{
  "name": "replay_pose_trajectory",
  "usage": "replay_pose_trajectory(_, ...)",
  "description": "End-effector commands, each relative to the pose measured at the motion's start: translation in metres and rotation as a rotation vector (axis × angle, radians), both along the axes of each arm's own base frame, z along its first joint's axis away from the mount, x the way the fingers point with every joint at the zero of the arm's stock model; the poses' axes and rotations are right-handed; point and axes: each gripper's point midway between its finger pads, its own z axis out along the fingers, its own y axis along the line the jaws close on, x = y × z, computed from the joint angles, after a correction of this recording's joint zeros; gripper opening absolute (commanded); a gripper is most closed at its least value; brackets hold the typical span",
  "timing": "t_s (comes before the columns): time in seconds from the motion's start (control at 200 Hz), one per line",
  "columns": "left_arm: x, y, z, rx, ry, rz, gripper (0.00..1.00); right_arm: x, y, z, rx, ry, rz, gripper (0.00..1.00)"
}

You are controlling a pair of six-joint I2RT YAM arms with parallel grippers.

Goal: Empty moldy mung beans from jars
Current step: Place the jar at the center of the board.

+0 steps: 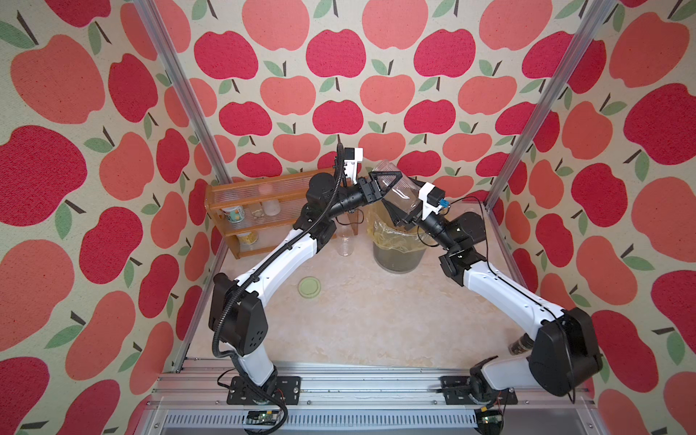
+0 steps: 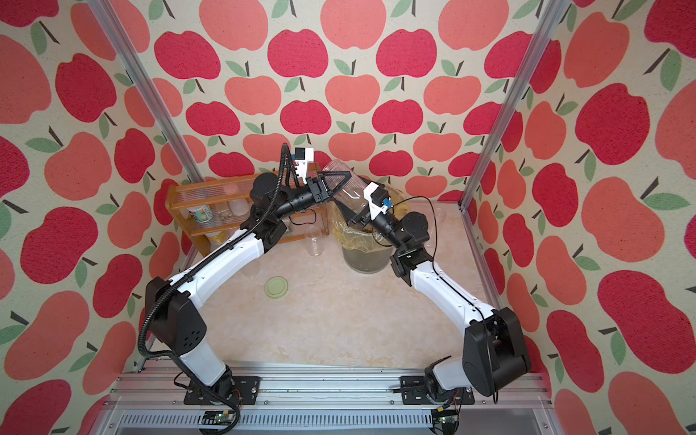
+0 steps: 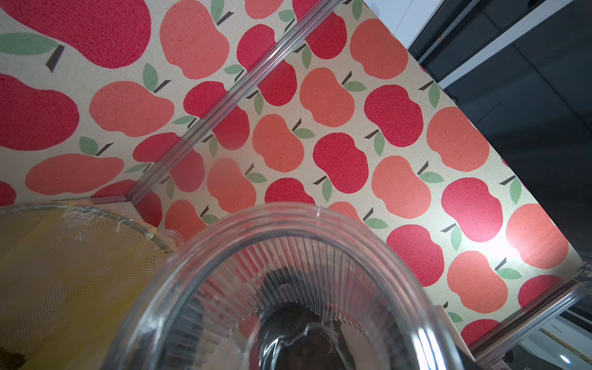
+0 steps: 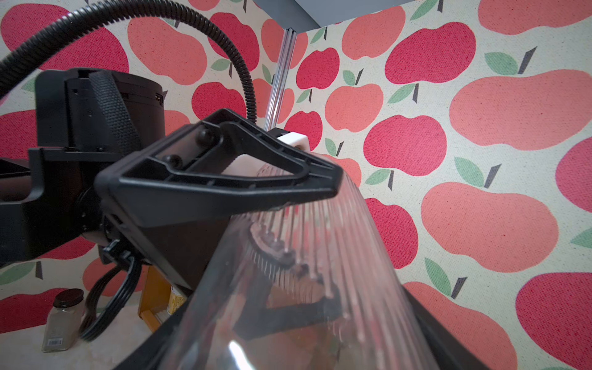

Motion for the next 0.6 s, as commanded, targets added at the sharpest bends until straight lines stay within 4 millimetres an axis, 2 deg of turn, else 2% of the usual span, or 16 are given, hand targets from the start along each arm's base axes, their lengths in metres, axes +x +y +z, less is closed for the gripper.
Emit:
replay_pose_trajectory(0.0, -0.025, 0.004, 0.021, 0.079, -0.180, -0.013, 0.77, 0.002, -0.004, 0.010, 0.026, 0.002, -0.001, 0.52)
replay_pose_trajectory(0.105, -0.028, 0.007, 0.021, 0.121, -0.223, 0.006, 0.76, 0.005, -0.006, 0.007, 0.029, 0.017, 0.002, 0.68)
replay_pose_trajectory(0.265, -0.031, 0.015, 0.023, 0.183, -0.294, 0.061, 0.75, 0.001, -0.006, 0.002, 0.023, 0.032, 0.023, 0.85)
replay_pose_trajectory(0.595, -0.024, 0.033, 0.027, 0.231, -0.348, 0.179, 0.73, -0.002, -0.009, -0.001, 0.005, 0.048, 0.010, 0.93)
